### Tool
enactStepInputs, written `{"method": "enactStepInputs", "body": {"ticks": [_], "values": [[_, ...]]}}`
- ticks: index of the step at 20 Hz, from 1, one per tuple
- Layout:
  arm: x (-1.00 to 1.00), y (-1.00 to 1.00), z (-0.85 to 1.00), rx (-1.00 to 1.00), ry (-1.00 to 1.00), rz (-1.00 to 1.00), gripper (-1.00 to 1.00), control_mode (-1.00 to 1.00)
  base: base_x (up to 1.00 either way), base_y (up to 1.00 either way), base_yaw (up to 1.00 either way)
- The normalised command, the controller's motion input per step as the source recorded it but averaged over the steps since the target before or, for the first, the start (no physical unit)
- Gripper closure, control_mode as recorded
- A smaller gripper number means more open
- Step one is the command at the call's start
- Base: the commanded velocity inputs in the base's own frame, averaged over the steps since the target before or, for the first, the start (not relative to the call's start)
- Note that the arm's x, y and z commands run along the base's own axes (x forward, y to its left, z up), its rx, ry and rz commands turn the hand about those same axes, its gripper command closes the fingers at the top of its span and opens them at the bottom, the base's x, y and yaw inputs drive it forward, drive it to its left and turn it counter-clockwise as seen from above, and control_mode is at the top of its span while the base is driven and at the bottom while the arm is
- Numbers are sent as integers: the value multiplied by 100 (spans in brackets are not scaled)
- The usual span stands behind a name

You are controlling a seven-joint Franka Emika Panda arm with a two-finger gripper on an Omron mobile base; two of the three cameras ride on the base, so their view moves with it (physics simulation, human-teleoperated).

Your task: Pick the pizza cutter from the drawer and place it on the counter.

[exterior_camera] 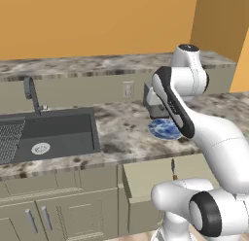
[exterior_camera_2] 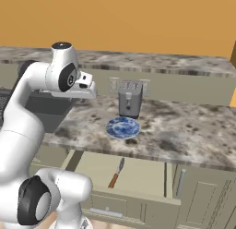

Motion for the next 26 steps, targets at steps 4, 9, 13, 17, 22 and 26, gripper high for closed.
{"method": "enactStepInputs", "body": {"ticks": [4, 9, 13, 17, 22, 26], "values": [[0, 0, 0, 0, 0, 0, -100, 100, 0, 0, 0], [0, 0, 0, 0, 0, 0, -100, 100, -5, 42, -12], [0, 0, 0, 0, 0, 0, -100, 100, -2, 79, -32], [0, 0, 0, 0, 0, 0, -100, 100, -9, 63, -49], [0, 0, 0, 0, 0, 0, -100, 100, -4, 66, -58], [0, 0, 0, 0, 0, 0, -100, 100, 0, 59, -63]]}}
